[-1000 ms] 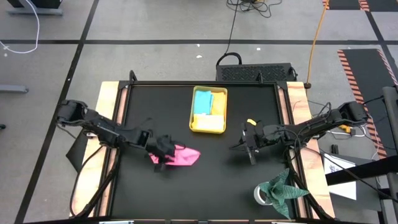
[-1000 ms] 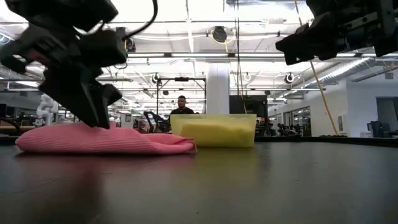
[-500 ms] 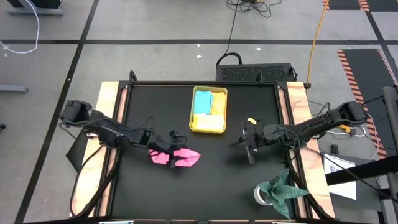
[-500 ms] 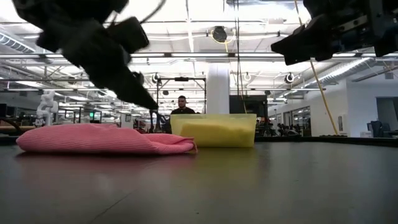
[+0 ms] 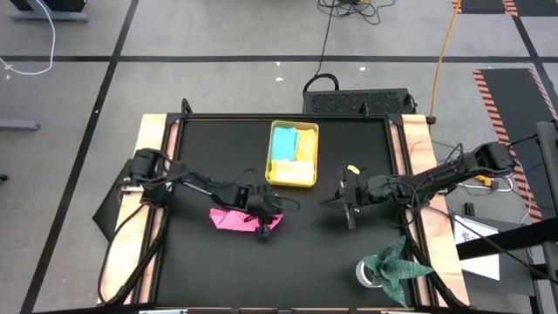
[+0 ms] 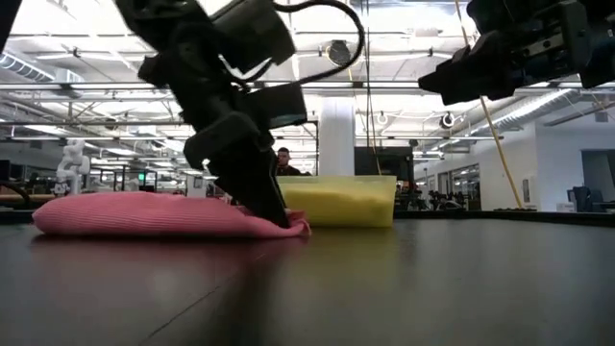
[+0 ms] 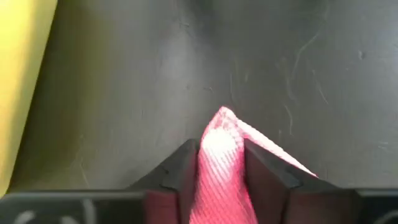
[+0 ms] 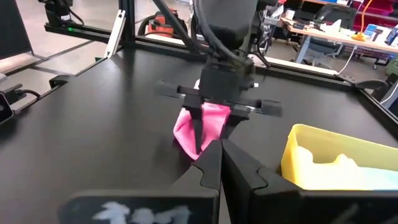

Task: Fold microfiber towels
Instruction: Fold the pink towel

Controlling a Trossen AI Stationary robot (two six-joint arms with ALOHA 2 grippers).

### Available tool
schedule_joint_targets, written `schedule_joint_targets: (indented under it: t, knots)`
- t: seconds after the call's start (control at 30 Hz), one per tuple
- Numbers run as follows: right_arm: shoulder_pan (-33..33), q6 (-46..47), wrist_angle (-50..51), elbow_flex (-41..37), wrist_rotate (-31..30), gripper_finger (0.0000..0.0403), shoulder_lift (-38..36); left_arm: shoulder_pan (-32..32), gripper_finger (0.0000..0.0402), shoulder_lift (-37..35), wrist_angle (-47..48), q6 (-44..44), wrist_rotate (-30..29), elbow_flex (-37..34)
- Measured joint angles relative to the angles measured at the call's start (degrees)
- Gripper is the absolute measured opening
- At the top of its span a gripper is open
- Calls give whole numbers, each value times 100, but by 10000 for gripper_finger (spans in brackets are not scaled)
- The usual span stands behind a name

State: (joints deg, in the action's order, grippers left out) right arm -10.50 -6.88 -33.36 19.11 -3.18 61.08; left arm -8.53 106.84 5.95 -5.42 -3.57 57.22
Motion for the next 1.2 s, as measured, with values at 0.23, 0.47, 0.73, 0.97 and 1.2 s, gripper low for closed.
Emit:
schedule_joint_targets:
  t: [0.23, 0.47, 0.73, 0.97, 1.2]
  knots:
    - [0, 1, 71, 2, 0, 0, 0, -1, 11, -58, 1193, 285, -183, 838]
    - [0, -59, 150, 2, -2, 0, 162, -432, 6, -674, 1976, 1286, -1605, 2023]
    - [0, -128, 188, 10, -1, 0, 142, -1083, 24, -1140, 1710, 2352, -1250, 2097]
    - [0, -40, 204, 7, -1, 0, 142, -1110, 27, -950, 1299, 1799, -628, 873]
    - [0, 16, 140, 7, 1, 12, 282, -1111, 100, -949, 1048, 1105, -231, 592]
